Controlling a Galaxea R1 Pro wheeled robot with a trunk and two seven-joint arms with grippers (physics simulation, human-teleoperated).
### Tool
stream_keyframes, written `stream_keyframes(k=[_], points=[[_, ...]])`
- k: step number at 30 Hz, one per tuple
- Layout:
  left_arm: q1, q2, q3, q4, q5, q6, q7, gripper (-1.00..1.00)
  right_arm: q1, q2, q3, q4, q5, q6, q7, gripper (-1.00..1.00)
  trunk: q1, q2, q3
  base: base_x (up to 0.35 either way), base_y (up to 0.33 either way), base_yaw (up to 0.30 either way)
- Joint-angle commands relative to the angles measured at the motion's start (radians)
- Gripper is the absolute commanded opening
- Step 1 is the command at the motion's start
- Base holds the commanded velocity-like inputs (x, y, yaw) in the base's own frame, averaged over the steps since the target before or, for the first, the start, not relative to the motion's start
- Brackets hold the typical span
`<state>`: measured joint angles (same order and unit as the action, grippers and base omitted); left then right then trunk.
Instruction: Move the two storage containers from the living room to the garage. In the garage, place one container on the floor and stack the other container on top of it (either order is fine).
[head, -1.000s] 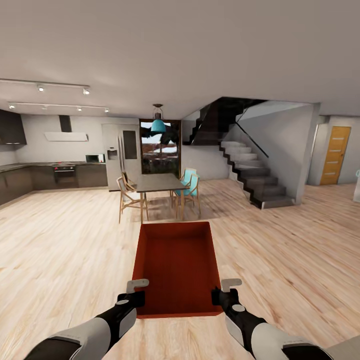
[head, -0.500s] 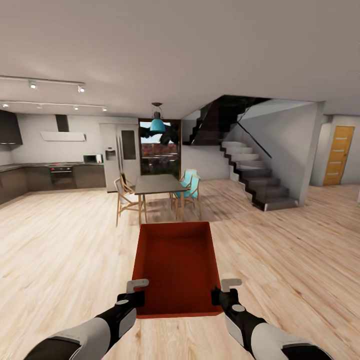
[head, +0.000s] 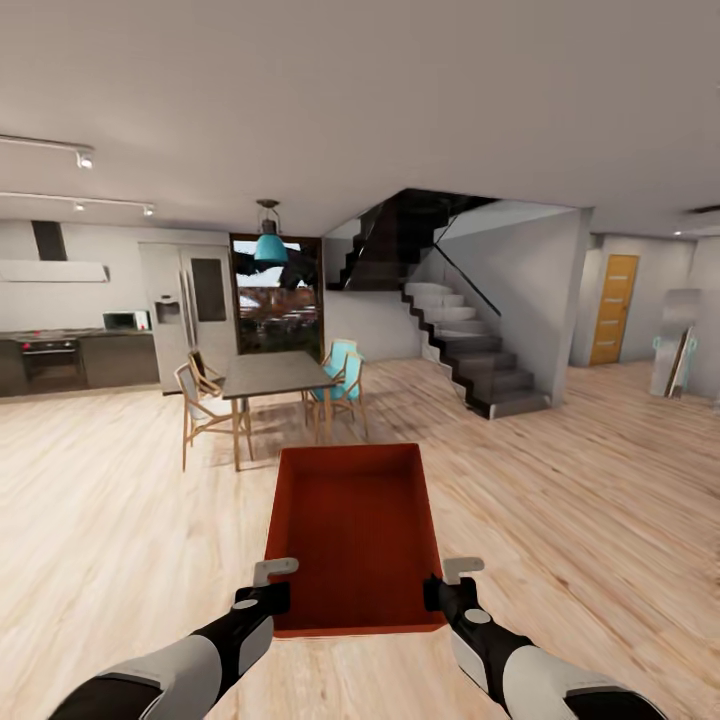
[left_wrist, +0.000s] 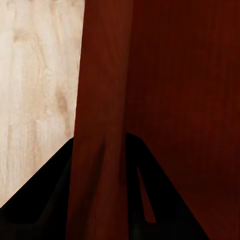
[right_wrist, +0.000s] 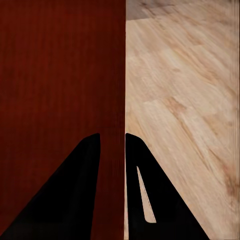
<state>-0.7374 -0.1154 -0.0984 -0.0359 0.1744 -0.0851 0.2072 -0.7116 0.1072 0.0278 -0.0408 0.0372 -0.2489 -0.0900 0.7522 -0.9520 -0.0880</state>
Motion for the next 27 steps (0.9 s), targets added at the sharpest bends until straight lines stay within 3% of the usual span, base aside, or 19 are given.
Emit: stream_keyframes(k=[1, 27], points=[[0.000, 0.016, 0.045, 0.004, 0.020, -0.004, 0.008, -1.00, -0.002, 0.000, -0.045, -0.002, 0.003, -0.032, -0.008, -1.00, 0.001, -0.001, -0.002, 0.323, 0.054, -0.277], [0.000, 0.016, 0.045, 0.004, 0.019, -0.004, 0.008, -1.00, -0.002, 0.000, -0.045, -0.002, 0.003, -0.032, -0.008, -1.00, 0.001, -0.001, -0.002, 0.323, 0.126, -0.277]])
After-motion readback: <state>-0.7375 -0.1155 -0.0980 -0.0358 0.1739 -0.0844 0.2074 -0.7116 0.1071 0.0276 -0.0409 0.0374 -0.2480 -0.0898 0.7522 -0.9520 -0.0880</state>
